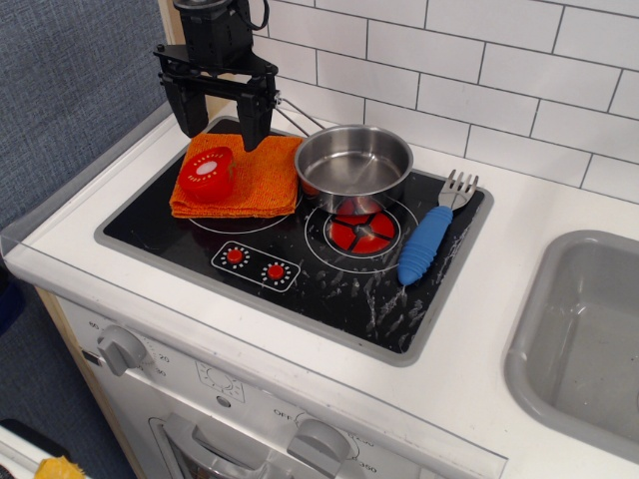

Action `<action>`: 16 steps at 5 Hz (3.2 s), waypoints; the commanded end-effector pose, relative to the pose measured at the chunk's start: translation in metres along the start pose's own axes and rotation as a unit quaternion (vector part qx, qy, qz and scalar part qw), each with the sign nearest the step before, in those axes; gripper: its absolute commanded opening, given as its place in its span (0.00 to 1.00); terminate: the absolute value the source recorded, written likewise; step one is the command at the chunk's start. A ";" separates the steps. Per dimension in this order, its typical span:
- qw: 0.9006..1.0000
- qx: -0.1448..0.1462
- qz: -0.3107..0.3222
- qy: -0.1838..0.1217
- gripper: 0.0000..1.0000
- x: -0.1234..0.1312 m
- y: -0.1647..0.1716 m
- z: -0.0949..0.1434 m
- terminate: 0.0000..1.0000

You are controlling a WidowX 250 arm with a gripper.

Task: Move the pot to the bottom right of stove

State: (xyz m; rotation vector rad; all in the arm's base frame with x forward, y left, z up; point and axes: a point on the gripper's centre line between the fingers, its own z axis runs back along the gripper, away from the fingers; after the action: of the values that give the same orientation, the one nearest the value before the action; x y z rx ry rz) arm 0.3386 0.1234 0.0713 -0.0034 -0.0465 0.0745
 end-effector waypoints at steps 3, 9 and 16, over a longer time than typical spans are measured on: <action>0.996 -0.013 -0.080 -0.043 1.00 0.023 -0.057 0.038 0.00; 0.983 0.020 -0.179 0.042 0.00 0.050 -0.139 -0.052 0.00; 0.998 -0.048 -0.036 -0.030 0.00 -0.058 -0.165 -0.012 0.00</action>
State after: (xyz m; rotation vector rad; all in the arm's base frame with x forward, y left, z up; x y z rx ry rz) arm 0.2928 -0.0400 0.0438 -0.0884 -0.0611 0.0289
